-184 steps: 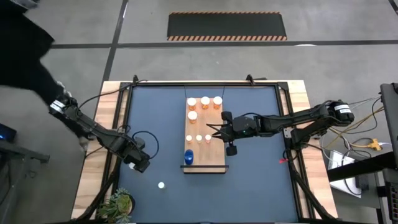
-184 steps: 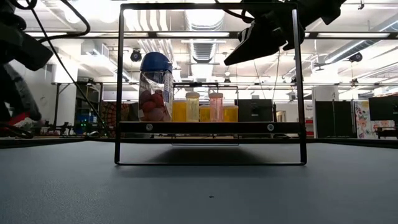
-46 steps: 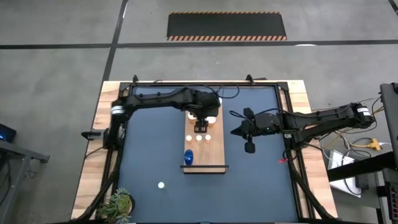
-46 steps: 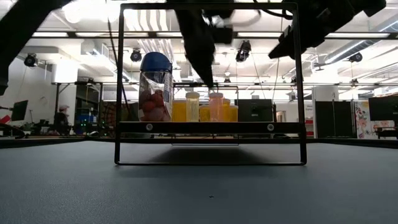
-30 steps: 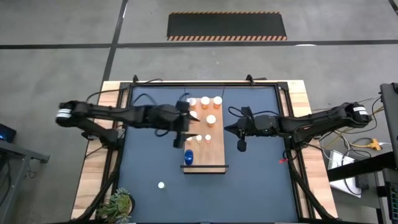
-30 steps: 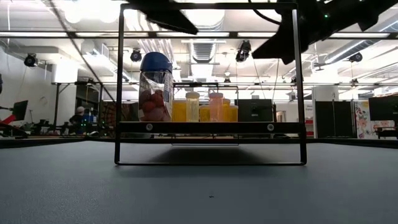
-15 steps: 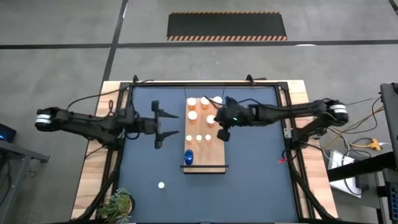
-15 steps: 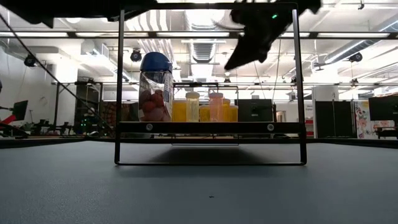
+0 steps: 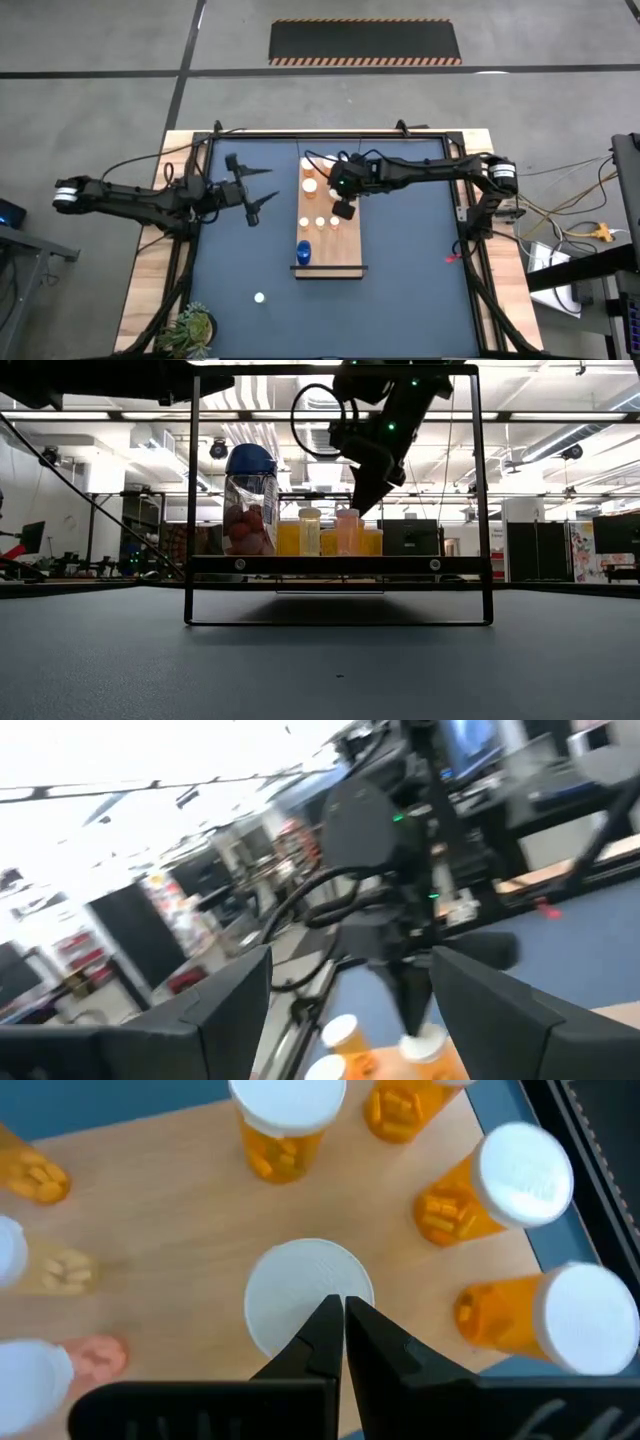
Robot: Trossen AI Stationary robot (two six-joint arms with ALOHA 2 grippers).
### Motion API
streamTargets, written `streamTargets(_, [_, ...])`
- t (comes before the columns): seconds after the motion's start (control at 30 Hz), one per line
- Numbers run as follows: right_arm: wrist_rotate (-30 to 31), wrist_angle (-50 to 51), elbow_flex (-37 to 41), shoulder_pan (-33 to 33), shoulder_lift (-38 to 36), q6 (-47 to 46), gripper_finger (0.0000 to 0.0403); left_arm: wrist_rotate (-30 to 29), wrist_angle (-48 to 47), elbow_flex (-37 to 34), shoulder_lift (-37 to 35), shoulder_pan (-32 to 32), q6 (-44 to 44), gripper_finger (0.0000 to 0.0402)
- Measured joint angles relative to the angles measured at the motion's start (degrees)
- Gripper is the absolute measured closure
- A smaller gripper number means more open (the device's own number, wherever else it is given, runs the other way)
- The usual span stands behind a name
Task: Pick and place medicine bottles onto shelf by color
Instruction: Put the big orange pill bottle on the shelf aligned with the big orange pill bottles
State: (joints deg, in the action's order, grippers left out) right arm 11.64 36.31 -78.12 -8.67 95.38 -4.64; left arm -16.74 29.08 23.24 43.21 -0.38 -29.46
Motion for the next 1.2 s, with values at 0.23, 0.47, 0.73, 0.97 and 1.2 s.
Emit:
streamTargets(0.23, [0.4, -0.2, -1.4, 0.0, -0.8, -0.3, 0.0394, -16.0, 0.7, 0.0, 0.1, 0.0, 1.4, 0.0148])
streamTargets(0.47, [-0.2, -0.2, -1.4, 0.3, -1.0, -0.7, 0.0394, -24.4, 0.5, 0.1, 1.0, 0.0, 5.6, 0.0148])
streamTargets(0.73, [-0.1, -0.2, -1.3, 0.3, -0.1, -0.8, 0.0394, -25.8, 4.2, 0.1, 2.0, 0.0, 14.1, 0.0148])
streamTargets(0.97, [-0.1, -0.3, -1.3, 0.3, -0.1, -0.8, 0.0394, -25.8, 3.9, 0.0, 2.3, 0.0, 14.1, 0.0148])
streamTargets(1.2, [-0.1, -0.4, -1.3, 0.3, -0.1, -0.8, 0.0394, -25.8, 3.9, 0.0, 2.8, 0.0, 14.1, 0.0148])
